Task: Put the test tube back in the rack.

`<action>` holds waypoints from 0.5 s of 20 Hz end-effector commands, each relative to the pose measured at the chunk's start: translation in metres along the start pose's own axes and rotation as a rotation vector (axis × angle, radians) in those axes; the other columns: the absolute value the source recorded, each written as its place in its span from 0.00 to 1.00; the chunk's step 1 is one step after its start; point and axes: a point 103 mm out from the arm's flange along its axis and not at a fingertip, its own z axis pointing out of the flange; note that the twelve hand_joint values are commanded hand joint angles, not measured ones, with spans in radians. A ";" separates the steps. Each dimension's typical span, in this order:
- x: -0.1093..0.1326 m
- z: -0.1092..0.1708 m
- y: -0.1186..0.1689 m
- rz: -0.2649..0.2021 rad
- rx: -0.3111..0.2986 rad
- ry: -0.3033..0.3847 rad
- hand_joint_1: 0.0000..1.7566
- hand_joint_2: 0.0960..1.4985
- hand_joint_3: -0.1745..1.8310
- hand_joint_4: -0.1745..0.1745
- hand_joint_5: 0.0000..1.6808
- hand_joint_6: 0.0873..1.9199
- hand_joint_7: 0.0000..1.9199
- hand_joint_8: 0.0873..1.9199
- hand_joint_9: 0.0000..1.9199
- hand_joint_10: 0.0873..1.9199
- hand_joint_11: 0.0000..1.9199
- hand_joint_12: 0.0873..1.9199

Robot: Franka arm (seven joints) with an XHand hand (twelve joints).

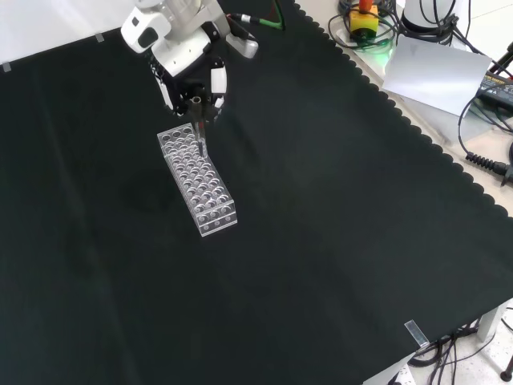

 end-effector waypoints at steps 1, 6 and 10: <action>-0.002 0.011 0.007 0.004 0.013 0.026 0.70 0.40 0.40 0.00 0.80 0.24 0.91 0.22 0.89 0.37 0.70 0.40; -0.007 0.021 0.007 0.012 0.027 0.035 0.70 0.40 0.40 0.00 0.80 0.24 0.91 0.22 0.89 0.37 0.70 0.40; -0.012 0.028 0.008 0.021 0.040 0.050 0.70 0.40 0.40 0.00 0.80 0.24 0.91 0.22 0.89 0.37 0.70 0.40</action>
